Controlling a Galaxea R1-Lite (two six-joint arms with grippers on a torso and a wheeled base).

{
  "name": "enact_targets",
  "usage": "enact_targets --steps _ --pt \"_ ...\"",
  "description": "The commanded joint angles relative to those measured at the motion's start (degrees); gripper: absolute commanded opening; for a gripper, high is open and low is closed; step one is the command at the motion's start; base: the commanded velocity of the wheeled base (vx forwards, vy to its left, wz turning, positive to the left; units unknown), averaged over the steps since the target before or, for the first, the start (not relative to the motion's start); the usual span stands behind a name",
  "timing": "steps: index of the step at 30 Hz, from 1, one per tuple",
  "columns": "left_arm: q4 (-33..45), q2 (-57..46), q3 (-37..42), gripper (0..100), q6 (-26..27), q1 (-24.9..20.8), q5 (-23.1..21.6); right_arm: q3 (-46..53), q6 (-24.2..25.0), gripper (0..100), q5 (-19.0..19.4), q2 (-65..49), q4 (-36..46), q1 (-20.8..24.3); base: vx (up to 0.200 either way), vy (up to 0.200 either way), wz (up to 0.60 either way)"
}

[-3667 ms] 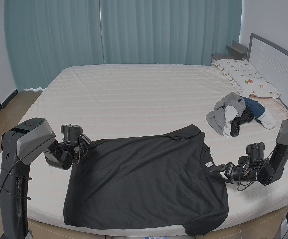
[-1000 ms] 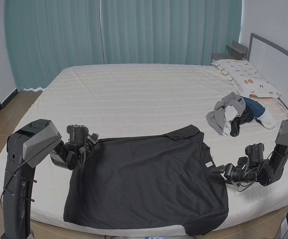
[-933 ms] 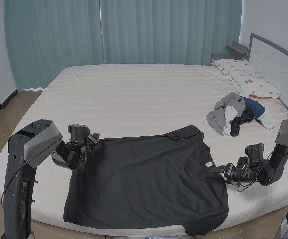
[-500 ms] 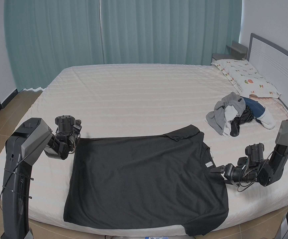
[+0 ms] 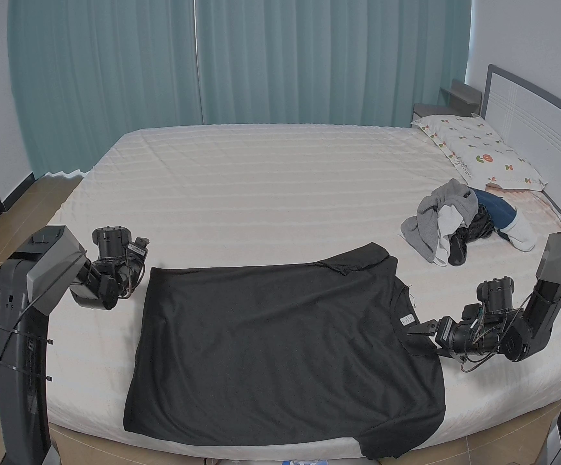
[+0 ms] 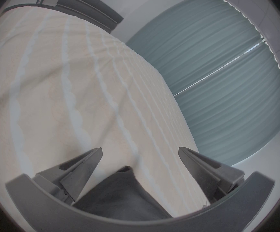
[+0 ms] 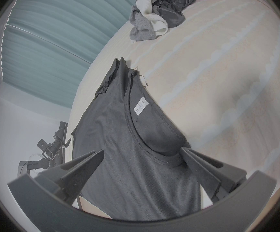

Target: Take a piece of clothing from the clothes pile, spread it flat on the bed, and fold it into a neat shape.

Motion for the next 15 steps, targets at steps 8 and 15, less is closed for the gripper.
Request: enact_targets --steps 8,15 --pt "-0.3 -7.7 9.6 100 -4.1 0.1 -6.8 -9.8 12.2 100 -8.0 -3.9 2.4 5.5 0.0 0.0 0.0" --pt "-0.8 -9.8 14.3 100 -5.6 -1.5 -9.4 -26.4 12.4 100 -17.5 -0.5 15.8 7.2 0.0 0.0 0.0"
